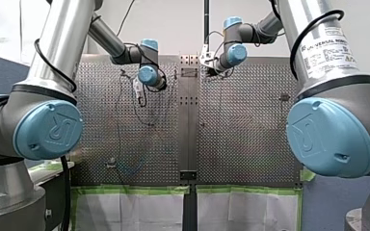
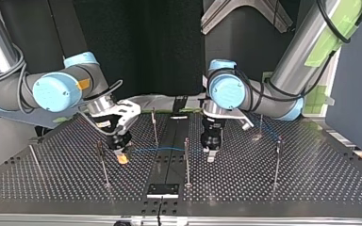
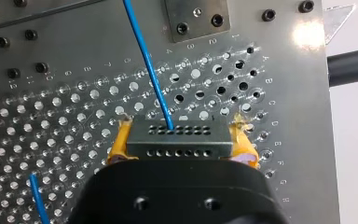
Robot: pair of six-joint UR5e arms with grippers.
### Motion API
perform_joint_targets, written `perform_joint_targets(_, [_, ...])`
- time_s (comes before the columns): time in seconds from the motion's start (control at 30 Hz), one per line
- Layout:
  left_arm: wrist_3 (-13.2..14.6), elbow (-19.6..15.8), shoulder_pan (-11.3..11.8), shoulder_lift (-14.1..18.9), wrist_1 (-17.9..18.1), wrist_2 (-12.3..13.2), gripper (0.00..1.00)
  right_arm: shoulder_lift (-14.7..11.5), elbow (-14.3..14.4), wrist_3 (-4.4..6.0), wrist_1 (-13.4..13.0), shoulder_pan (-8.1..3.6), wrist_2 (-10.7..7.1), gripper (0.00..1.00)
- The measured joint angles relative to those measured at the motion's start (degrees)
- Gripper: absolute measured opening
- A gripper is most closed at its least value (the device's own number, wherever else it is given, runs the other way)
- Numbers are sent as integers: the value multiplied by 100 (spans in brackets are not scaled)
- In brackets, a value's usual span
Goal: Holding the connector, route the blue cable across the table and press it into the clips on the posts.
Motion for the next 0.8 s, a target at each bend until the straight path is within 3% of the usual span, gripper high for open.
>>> perform_joint_targets(0.23, [4, -184, -60, 284, -352, -13, 100, 0, 0, 0, 12, 0, 3, 0])
perform_joint_targets(0.6, [-60, -679, -202, 791, -548, 109, 100, 0, 0, 0, 27, -7, 8, 0])
perform_joint_targets(0.8, [-52, -776, -305, 1066, -652, 153, 100, 0, 0, 0, 39, -13, 6, 0])
